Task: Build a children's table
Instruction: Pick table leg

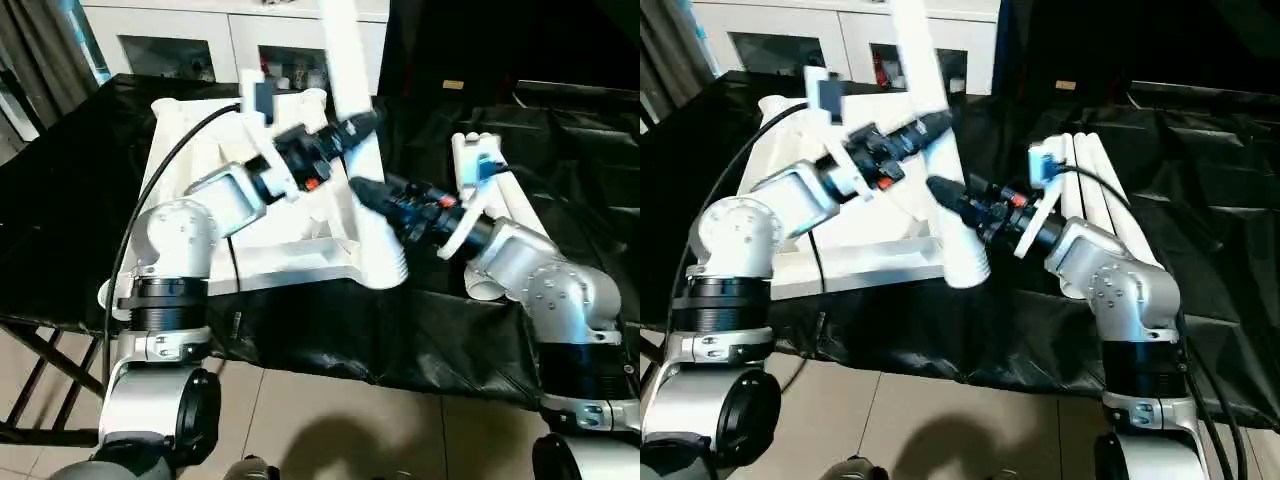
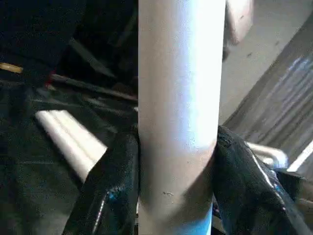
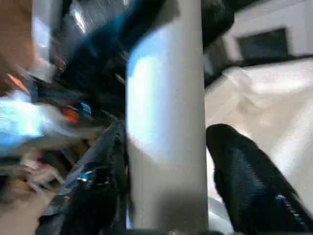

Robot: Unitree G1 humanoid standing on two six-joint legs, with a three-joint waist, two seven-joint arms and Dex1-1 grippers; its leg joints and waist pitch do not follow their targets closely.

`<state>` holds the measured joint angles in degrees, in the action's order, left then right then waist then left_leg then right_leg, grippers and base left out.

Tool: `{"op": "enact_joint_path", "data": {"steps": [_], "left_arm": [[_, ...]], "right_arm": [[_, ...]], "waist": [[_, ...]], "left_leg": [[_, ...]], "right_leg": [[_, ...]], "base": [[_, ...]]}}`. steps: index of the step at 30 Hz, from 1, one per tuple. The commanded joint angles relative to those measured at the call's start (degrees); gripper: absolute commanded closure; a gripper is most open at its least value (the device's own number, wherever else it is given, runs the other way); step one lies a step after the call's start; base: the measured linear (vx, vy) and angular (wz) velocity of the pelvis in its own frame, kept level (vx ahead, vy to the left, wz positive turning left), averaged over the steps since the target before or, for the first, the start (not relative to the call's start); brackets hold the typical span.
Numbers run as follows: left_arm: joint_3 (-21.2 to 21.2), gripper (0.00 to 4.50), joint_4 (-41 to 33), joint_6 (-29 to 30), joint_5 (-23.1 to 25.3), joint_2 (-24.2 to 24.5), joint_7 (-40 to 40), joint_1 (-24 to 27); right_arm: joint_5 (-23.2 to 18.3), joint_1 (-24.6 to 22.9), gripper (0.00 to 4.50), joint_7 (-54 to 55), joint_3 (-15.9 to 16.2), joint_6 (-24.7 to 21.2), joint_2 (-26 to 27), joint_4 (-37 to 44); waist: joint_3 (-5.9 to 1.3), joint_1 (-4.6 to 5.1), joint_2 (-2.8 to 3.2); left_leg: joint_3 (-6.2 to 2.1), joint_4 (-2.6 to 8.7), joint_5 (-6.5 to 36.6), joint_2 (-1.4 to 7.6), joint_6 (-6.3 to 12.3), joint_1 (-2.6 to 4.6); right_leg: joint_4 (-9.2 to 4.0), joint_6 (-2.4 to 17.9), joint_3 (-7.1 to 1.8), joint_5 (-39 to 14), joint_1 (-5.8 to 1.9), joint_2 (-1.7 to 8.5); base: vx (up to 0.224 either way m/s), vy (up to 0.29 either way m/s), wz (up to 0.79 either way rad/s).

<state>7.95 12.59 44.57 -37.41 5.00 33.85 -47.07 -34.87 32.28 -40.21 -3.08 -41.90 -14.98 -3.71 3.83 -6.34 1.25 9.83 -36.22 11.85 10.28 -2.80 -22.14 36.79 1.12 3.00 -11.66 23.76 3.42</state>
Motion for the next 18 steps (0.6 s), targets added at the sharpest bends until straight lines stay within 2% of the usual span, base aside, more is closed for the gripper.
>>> {"op": "enact_joint_path", "data": {"steps": [1,3,6,9,10,17,18], "left_arm": [[-2.95,2.66,-1.82,-4.01,4.58,0.45,-2.15,-1.61],[-3.46,2.67,-1.76,-5.11,5.72,0.55,-2.83,-1.74],[-5.24,2.67,-2.07,-6.45,8.05,0.44,-3.7,-1.94],[-6.69,2.67,-2.53,-7.15,9.26,0.41,-3.75,-1.66],[-6.82,2.67,-2.66,-7.46,9.57,0.29,-4.2,-1.62],[-7.84,2.67,-1.56,-9.78,12.19,0.78,-4.75,-1.99],[-7.76,2.67,-1.45,-9.83,12.18,0.82,-4.66,-2.02]], "right_arm": [[6.64,1.79,1.54,4.55,4.41,0.49,-1.14,-1.61],[7.37,1.98,1.54,5.08,5.1,0.32,-1.15,-1.76],[12.34,2.67,1.54,7.81,9.94,0.76,-0.13,-2.44],[13.96,3.74,1.54,10.0,11.01,1.42,1.7,-3.88],[14.19,4.12,1.82,10.85,11.04,1.44,2.38,-4.43],[14.71,5.23,2.37,12.62,9.95,2.14,4.31,-5.97],[14.79,5.23,2.46,12.55,9.89,2.18,4.35,-5.9]], "waist": [[-4.68,0.22,-0.88],[-4.62,0.3,-0.81],[-4.72,0.51,-0.96],[-4.75,0.81,-0.87],[-4.74,0.93,-0.82],[-4.73,1.27,-0.75],[-4.77,1.22,-0.55]], "left_leg": [[-0.76,4.02,-1.2,2.16,1.32,0.57],[-0.73,4.05,-0.66,2.18,1.06,0.56],[-0.72,4.0,-1.27,2.12,0.94,0.48],[-0.73,3.98,-1.4,2.17,1.33,0.48],[-0.75,4.03,-1.31,2.18,1.3,0.51],[-0.68,3.97,-0.87,2.14,1.51,0.54],[-0.7,3.91,-1.03,2.12,1.5,0.53]], "right_leg": [[-4.01,11.66,-2.76,-1.24,-4.13,4.38],[-4.11,11.39,-2.81,-1.9,-4.1,4.38],[-3.86,11.38,-2.85,-0.3,-4.17,4.33],[-3.67,12.27,-2.87,1.04,-4.11,4.37],[-3.63,12.5,-2.85,1.02,-4.08,4.39],[-3.6,12.96,-2.9,1.66,-4.22,4.3],[-3.55,13.03,-2.91,1.98,-4.22,4.33]], "base": [[0.0,0.0,0.0],[0.0,0.0,0.0],[0.0,0.0,0.0],[0.0,0.0,0.0],[0.0,0.0,0.0],[0.0,0.0,0.0],[0.0,0.0,0.0]]}}
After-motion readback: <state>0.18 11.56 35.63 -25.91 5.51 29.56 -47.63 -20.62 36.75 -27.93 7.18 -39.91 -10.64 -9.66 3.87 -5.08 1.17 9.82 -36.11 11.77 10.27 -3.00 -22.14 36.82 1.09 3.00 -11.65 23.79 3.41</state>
